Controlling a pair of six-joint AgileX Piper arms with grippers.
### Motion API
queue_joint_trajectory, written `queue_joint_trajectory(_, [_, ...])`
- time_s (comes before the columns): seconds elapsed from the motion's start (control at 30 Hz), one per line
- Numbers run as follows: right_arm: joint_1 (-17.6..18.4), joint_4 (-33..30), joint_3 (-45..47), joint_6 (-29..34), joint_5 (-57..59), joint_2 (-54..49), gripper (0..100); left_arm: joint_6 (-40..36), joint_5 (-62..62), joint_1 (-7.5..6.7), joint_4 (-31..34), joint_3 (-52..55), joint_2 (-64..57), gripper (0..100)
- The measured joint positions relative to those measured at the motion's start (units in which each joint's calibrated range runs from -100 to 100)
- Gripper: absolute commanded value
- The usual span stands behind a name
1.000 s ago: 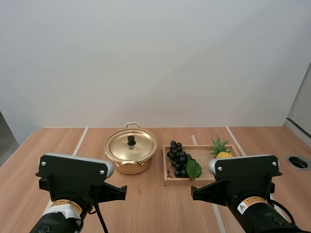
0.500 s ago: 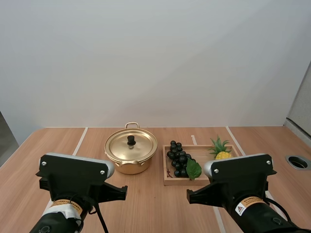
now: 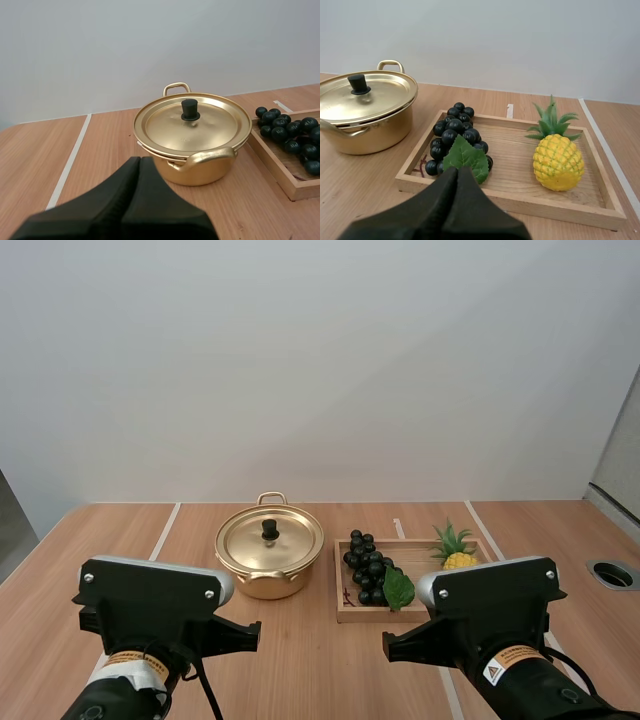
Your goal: Open the pot, put the pineapple inside, and close it
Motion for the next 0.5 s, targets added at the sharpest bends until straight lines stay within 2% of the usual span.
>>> queue_joint_trajectory(0.13, [0.0,0.0,0.0,0.0,0.0,-0.62,0,0.1,-1.9,0.07,0.91,0.11,0.0,0])
queue_joint_trajectory(0.3, [0.0,-0.72,0.0,0.0,-2.85,-0.72,0,0.44,-15.7,0.15,4.24,0.11,0.0,0])
queue_joint_trajectory(0.4, [0.0,-3.61,0.0,0.0,-13.64,-0.72,0,0.44,-30.39,0.15,4.79,0.11,0.0,0])
queue_joint_trajectory(0.5, [0.0,-4.7,0.0,0.0,-31.64,-0.72,0,0.71,-51.22,0.58,4.91,0.11,0.0,0])
